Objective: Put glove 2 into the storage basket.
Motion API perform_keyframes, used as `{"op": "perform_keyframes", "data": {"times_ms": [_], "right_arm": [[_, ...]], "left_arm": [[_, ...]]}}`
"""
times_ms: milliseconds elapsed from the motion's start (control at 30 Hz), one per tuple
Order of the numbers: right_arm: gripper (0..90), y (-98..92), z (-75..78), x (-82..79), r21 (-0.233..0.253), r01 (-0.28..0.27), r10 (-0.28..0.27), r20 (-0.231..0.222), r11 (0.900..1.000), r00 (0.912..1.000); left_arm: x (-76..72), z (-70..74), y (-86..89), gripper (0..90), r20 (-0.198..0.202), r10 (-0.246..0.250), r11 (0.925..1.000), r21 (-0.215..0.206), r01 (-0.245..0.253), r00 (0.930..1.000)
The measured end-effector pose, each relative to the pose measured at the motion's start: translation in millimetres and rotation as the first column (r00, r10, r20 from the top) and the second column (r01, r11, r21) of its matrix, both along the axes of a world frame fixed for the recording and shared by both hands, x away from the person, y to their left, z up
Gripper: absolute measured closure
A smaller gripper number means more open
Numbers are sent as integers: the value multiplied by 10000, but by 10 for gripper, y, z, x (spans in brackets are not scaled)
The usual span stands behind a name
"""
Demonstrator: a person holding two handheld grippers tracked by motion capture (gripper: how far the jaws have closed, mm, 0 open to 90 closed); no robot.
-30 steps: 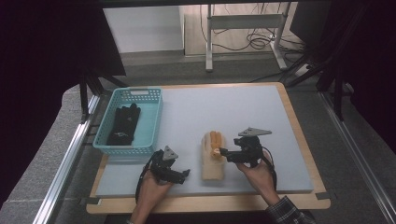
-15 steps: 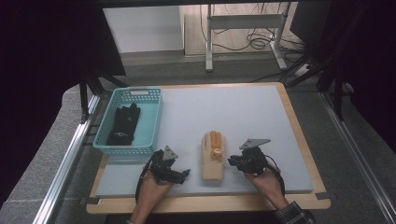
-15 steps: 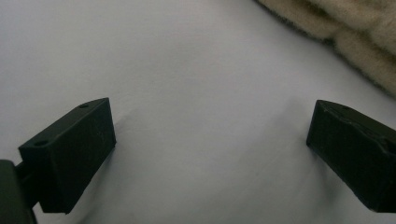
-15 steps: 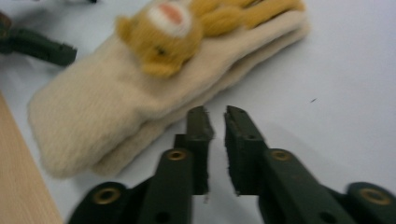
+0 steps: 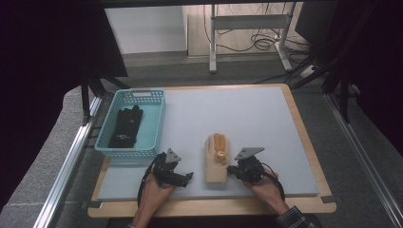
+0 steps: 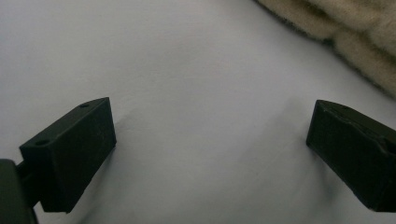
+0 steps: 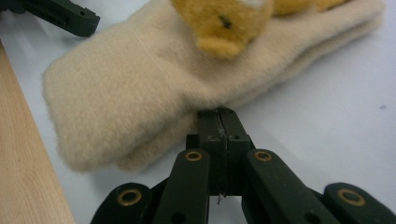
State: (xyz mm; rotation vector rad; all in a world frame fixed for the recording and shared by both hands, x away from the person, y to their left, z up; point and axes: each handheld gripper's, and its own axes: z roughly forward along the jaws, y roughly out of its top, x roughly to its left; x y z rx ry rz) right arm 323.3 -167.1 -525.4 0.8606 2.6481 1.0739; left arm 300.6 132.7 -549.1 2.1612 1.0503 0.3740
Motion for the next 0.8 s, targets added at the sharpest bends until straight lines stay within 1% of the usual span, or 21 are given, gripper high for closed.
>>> {"op": "perform_keyframes", "data": {"times_ms": [33, 133, 233, 333, 367, 433, 500, 533, 567, 633, 667, 700, 733, 800], "right_arm": [[886, 41, -6, 2, 1, -68, 68, 63, 10000, 10000], [885, 82, -6, 4, -7, -170, 170, 77, 9999, 9998], [884, 175, -22, 13, 27, -333, 333, 167, 9994, 9993], [884, 228, -30, 26, 81, -357, 356, 167, 9993, 9992], [884, 270, -33, 33, 116, -352, 350, 127, 9993, 9993], [883, 366, -42, 54, 133, -447, 444, 193, 9989, 9988], [883, 437, -48, 70, 144, -504, 501, 209, 9986, 9985], [883, 437, -48, 70, 144, -504, 501, 209, 9986, 9985], [882, 503, -55, 87, 175, -555, 551, 246, 9983, 9982], [882, 564, -61, 100, 194, -574, 569, 265, 9982, 9980], [882, 564, -61, 100, 194, -574, 569, 265, 9982, 9980], [881, 616, -66, 114, 209, -609, 603, 295, 9979, 9977], [881, 616, -66, 114, 209, -609, 603, 295, 9979, 9977], [881, 674, -77, 135, 266, -614, 605, 316, 9978, 9977]], "left_arm": [[-9, 3, 14, 19, -50, 73, 10000, -3, -73, 10000], [-28, 2, 42, 16, -43, 69, 10000, 66, -69, 10000], [-58, -4, 145, 14, -66, 104, 9999, 53, -104, 9999], [-70, -10, 197, 11, -65, 162, 9998, 90, -162, 9998], [-73, -11, 222, 2, -92, 187, 9998, 81, -187, 9998], [-87, -17, 272, 1, -48, 252, 9997, 60, -252, 9997], [-97, -19, 293, 1, -53, 287, 9996, 61, -287, 9996], [-97, -19, 293, 1, -53, 287, 9996, 61, -287, 9996], [-104, -20, 307, 2, -54, 297, 9995, 49, -297, 9995], [-109, -23, 316, 5, -42, 300, 9995, 3, -300, 9995], [-109, -23, 316, 7, -42, 300, 9995, 3, -300, 9995], [-110, -21, 329, 9, -36, 218, 9998, 33, -218, 9998], [-110, -21, 329, 10, -36, 218, 9998, 33, -218, 9998], [-111, -23, 333, 10, -23, 182, 9998, 33, -182, 9998]]}}
